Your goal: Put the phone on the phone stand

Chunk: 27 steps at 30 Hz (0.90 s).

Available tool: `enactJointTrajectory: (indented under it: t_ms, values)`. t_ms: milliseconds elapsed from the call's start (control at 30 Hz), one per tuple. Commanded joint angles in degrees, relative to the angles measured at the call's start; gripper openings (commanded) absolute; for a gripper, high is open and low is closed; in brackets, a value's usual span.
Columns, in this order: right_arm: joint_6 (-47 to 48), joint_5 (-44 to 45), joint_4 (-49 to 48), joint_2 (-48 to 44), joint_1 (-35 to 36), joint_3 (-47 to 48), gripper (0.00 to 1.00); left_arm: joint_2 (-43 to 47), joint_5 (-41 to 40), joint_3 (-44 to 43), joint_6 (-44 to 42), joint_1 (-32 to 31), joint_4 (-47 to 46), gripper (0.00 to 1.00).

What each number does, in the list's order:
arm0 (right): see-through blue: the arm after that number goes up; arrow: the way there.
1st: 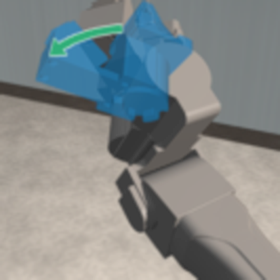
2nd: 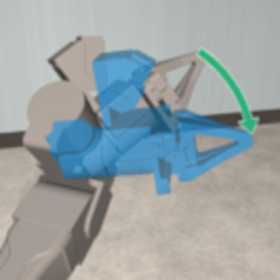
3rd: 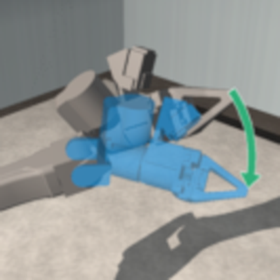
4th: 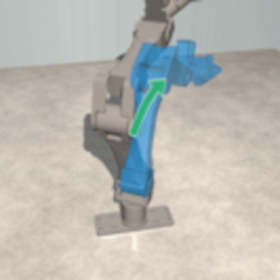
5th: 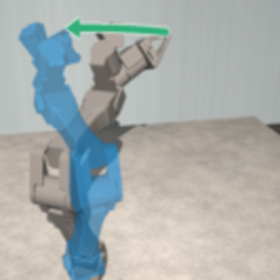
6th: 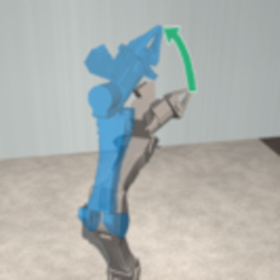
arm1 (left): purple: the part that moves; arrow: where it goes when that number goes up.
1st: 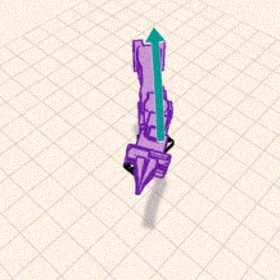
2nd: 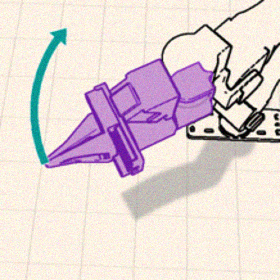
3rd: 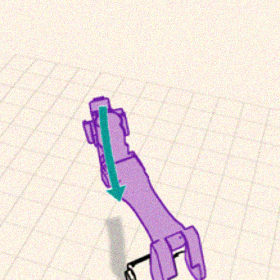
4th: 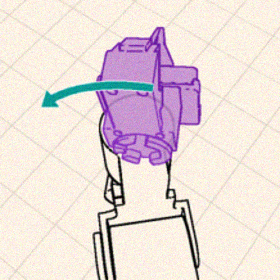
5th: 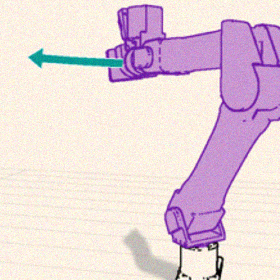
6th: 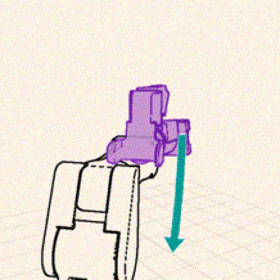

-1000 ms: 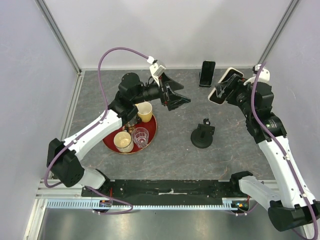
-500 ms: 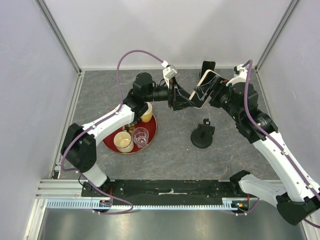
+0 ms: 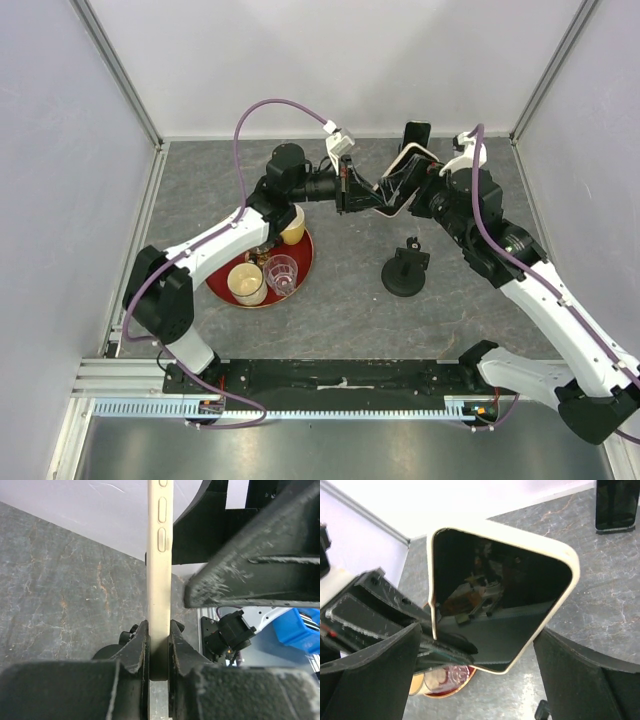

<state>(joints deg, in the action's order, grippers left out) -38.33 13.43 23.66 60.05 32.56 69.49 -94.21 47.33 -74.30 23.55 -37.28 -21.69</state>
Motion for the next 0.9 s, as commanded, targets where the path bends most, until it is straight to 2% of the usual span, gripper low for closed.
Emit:
enactJointTrajectory:
  t_ms: [0, 67, 100, 133, 167, 200, 233, 300, 333, 433, 567, 733, 867]
  values:
    - [11.06, -6.3, 1.55, -2.31, 1.02, 3.71, 0.98, 4.47, 3.55, 3.17, 8.13, 3.07, -13.48, 0.02]
    - [16.41, -12.25, 2.18, -3.27, 1.11, 3.46, 0.98, 5.79, 5.83, 7.56, 15.08, 6.4, -22.03, 0.02]
    - [18.09, -13.33, 1.83, -4.06, 1.02, 2.32, 0.98, 5.8, 8.45, 8.64, 23.47, 7.56, -27.64, 0.02]
    - [19.24, -17.08, 1.13, -5.72, 1.02, 1.44, 0.98, 5.45, 9.78, 9.52, 27.91, 8.53, -37.62, 0.02]
    - [20.56, -20.78, 0.52, -6.61, 1.02, 0.74, 0.98, 3.97, 11.97, 10.31, 32.22, 10.02, -43.55, 0.02]
    - [20.75, -22.55, -0.97, -7.4, 1.02, -0.66, 0.98, 2.91, 12.95, 10.23, 40.96, 10.47, -48.57, 0.02]
    - [20.75, -24.05, -2.03, -8.54, 1.02, -1.28, 0.96, 1.68, 13.83, 9.8, 45.31, 10.73, -58.89, 0.02]
    - [21.1, -28.43, -4.93, -8.81, 1.02, -2.61, 0.93, -2.35, 14.89, 7.51, 57.49, 10.82, -67.39, 0.02]
    - [21.1, -29.33, -5.64, -8.2, 1.11, -2.61, 0.88, -3.68, 14.63, 6.81, 60.7, 10.73, -73.61, 0.02]
    - [20.4, -33.81, -9.06, -6.36, 1.11, -2.87, 0.78, -4.4, 14.81, 5.66, 62.59, 10.47, -73.67, 0.02]
    - [19.78, -32.86, -12.57, -5.12, 1.02, -4.36, 0.68, -3.35, 13.58, 6.71, 61.61, 10.3, -73.58, 0.02]
    - [20.39, -29.17, -11.63, -3.98, 1.11, -4.54, 0.61, -0.89, 12.88, 8.47, 59.51, 10.03, -73.58, 0.02]
    - [18.04, -29.51, -13.45, -5.03, 1.11, -6.9, 0.64, 1.49, 12.35, 9.79, 55.39, 9.33, -70.69, 0.02]
